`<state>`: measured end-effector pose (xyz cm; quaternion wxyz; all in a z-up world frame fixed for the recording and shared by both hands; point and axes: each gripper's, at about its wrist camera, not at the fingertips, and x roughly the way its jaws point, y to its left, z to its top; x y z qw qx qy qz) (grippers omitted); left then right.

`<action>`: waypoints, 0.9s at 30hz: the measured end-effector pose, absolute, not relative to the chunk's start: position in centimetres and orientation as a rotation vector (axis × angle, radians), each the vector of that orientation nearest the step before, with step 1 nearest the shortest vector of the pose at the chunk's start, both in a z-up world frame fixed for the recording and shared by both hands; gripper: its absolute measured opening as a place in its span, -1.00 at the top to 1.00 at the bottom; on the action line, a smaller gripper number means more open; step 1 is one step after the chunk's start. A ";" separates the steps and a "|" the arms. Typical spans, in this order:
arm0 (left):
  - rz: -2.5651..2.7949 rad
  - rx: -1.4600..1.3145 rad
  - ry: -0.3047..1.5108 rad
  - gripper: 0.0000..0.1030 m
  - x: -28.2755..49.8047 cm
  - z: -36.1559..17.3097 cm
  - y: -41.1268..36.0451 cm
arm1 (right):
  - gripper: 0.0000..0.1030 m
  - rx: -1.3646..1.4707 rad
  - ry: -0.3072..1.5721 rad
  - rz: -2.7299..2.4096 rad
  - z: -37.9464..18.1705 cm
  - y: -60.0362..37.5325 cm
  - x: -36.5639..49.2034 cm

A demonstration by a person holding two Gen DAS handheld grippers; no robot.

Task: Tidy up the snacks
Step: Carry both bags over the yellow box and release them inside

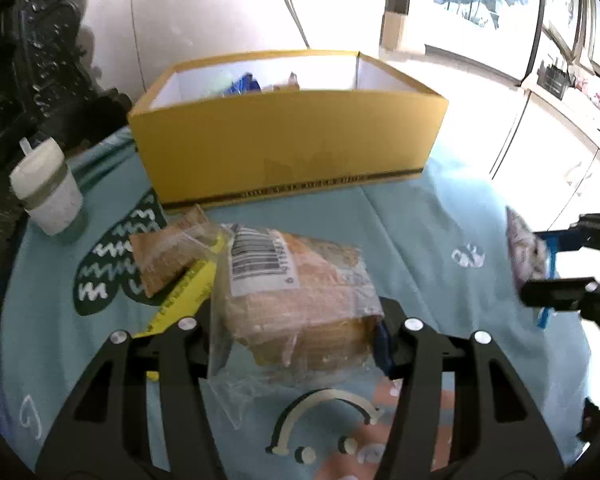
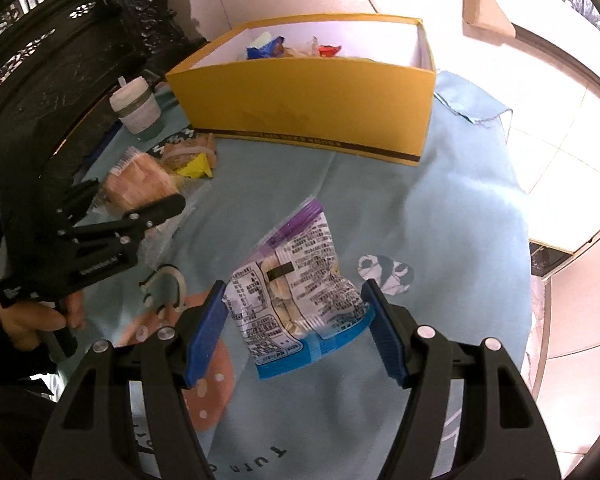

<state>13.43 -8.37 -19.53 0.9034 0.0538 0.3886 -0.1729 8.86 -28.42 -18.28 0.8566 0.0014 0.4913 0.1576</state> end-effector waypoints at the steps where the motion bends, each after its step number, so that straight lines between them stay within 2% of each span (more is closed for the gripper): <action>1: -0.357 0.109 0.796 -0.09 13.3 -19.0 -8.2 | -0.33 0.001 1.027 0.337 -18.0 -28.2 8.9; 9: -0.343 0.065 0.746 -0.09 12.5 -15.7 -6.4 | -0.33 0.003 0.955 0.367 -15.1 -27.2 9.0; 15: -0.325 0.023 0.669 -0.08 13.8 -11.4 -4.8 | -0.33 0.039 0.869 0.361 -10.6 -28.2 10.8; 27: -0.310 0.010 0.516 -0.09 21.7 -1.3 -5.4 | -0.33 0.061 0.713 0.362 -0.2 -29.6 18.8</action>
